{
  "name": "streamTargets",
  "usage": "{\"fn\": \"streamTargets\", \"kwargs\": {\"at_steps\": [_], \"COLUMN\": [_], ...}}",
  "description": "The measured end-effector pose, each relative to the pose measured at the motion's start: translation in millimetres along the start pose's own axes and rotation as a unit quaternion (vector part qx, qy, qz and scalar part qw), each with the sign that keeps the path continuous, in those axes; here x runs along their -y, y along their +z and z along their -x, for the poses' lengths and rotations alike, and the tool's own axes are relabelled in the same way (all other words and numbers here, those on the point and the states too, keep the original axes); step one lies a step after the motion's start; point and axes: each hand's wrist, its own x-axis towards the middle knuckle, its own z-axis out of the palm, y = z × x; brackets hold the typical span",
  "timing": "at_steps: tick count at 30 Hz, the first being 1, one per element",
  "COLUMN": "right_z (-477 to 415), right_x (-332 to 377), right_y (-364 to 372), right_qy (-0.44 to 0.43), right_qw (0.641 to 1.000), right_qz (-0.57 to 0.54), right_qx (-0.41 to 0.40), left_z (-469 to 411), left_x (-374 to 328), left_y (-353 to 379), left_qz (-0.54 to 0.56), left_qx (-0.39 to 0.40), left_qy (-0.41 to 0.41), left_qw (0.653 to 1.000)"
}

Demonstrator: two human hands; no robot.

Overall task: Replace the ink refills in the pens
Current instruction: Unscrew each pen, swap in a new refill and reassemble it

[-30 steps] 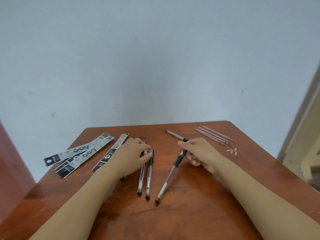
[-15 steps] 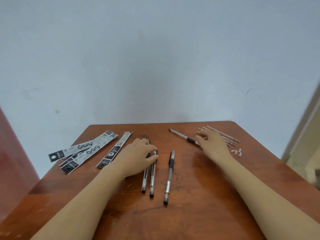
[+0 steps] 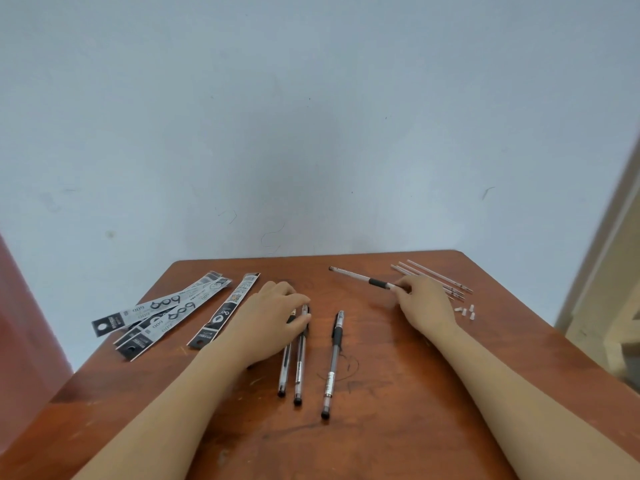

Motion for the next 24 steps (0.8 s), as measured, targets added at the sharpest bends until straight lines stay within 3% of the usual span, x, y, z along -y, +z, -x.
{"fn": "streamTargets", "kwargs": {"at_steps": [5, 7, 15, 24], "right_z": [13, 20, 37, 39], "right_x": [19, 28, 45, 46], "right_y": [-9, -11, -16, -21], "right_qy": [-0.091, -0.119, -0.18, -0.121], "right_qw": [0.99, 0.983, 0.957, 0.926], "right_qz": [-0.107, -0.141, -0.214, -0.338], "right_qx": [-0.007, 0.014, 0.074, 0.116], "left_z": [1, 1, 2, 1], "left_x": [-4, -7, -12, -13], "left_y": [-6, -9, -7, -7], "left_qz": [-0.003, -0.018, -0.066, -0.055], "left_qx": [-0.225, -0.259, -0.247, -0.214], "left_qy": [0.056, 0.062, 0.106, 0.157], "left_qw": [0.973, 0.964, 0.961, 0.962]}}
